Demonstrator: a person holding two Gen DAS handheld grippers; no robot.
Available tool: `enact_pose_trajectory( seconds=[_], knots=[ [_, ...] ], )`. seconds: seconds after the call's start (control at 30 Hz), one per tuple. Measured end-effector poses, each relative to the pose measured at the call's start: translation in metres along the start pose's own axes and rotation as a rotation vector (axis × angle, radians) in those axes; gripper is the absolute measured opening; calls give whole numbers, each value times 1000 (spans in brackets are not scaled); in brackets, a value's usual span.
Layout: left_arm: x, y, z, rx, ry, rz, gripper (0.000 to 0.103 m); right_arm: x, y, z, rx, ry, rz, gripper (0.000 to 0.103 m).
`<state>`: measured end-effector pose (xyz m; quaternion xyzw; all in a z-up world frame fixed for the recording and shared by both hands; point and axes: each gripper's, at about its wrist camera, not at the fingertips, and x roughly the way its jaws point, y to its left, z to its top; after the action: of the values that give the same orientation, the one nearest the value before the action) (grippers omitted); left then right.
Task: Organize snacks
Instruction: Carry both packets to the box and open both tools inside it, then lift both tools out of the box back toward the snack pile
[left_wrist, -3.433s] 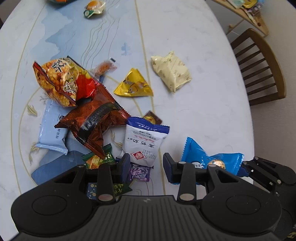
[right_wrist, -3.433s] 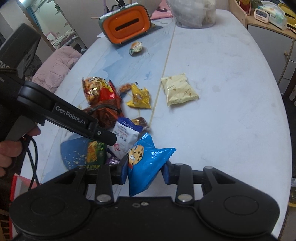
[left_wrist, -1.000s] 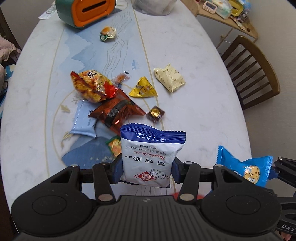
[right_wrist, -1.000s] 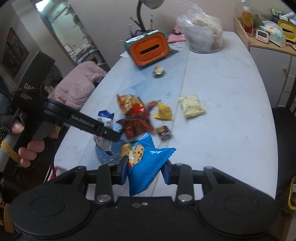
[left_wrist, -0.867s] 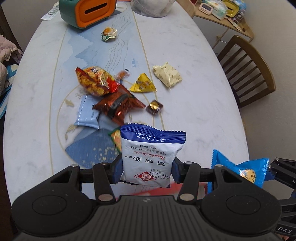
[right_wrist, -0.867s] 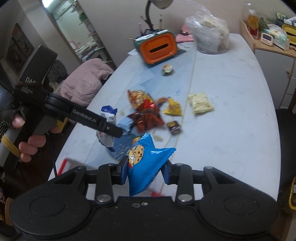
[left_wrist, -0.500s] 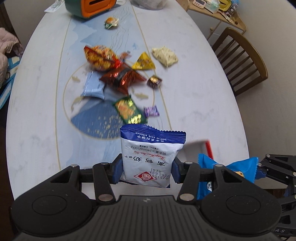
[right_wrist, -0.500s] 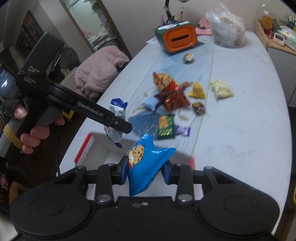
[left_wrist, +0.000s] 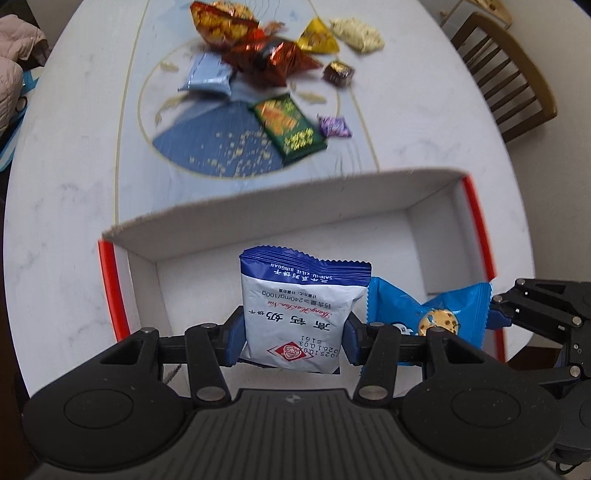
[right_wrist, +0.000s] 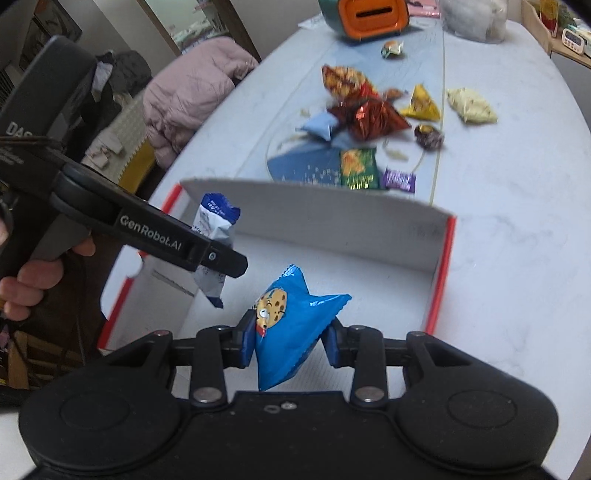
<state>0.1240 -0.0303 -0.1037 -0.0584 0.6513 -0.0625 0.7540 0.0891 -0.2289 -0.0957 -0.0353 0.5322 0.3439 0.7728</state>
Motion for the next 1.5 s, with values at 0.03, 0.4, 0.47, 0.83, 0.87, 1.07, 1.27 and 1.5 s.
enact_pose_trajectory(
  seconds=[0.03, 0.4, 0.47, 0.83, 0.87, 1.07, 1.27, 1.5],
  knots=[
    [3, 0, -2, 1, 5, 7, 50, 4, 1, -2, 2, 6, -3, 35],
    [38, -3, -20, 19, 49, 36, 50, 31, 1, -16, 23, 60, -41, 35],
    [42, -3, -22, 21, 57, 39, 50, 34, 0, -18, 30, 68, -46, 35],
    [58, -1, -36, 14, 71, 61, 51, 44, 6, -24, 23, 70, -93, 38],
    [58, -1, -38, 14, 70, 59, 51, 44, 6, -24, 21, 70, -97, 39],
    [54, 2, -45, -1, 49, 33, 58, 37, 10, -27, 24, 54, -90, 47],
    [39, 9, -56, -15, 11, 3, 61, 20, 15, -28, 20, 17, -82, 57],
    [-6, -1, -45, 16, -111, -28, 67, -16, 15, -17, 16, -71, -106, 80]
  ],
)
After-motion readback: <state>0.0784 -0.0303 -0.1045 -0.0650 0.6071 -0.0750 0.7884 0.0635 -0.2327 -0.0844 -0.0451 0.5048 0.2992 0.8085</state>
